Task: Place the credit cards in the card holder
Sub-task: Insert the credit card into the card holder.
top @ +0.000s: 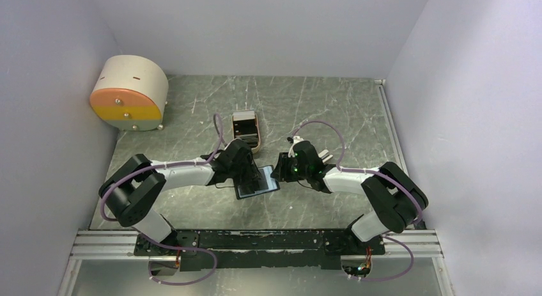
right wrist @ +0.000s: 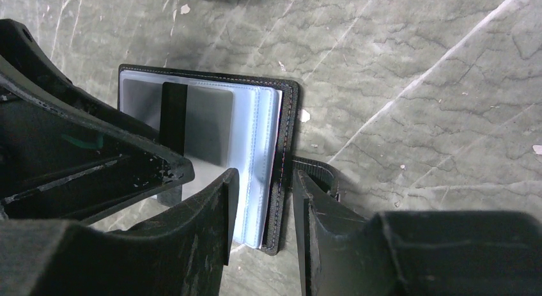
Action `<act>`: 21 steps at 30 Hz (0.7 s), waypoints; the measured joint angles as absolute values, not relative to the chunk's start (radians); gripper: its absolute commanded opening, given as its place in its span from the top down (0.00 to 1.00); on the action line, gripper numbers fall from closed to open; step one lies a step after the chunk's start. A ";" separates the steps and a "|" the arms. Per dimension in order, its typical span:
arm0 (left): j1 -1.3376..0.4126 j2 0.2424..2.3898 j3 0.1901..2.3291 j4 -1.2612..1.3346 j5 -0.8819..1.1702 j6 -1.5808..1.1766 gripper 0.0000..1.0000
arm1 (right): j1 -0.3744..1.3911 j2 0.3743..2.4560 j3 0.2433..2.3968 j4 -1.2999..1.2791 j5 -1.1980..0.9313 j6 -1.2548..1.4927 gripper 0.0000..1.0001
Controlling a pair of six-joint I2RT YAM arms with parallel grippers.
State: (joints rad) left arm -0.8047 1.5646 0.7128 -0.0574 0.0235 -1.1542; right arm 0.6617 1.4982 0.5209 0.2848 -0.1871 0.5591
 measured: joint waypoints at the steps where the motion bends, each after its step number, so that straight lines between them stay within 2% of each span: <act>1: -0.805 1.574 0.725 -0.067 0.024 -1.148 0.49 | 0.662 1.498 0.521 0.284 -0.187 0.559 0.59; 13: -0.810 1.620 0.774 -0.067 0.033 -1.106 0.48 | 0.661 1.498 0.519 0.286 -0.191 0.565 0.60; 21: -0.810 1.576 0.757 -0.114 0.030 -1.113 0.46 | 0.661 1.461 0.511 0.274 -0.188 0.572 0.60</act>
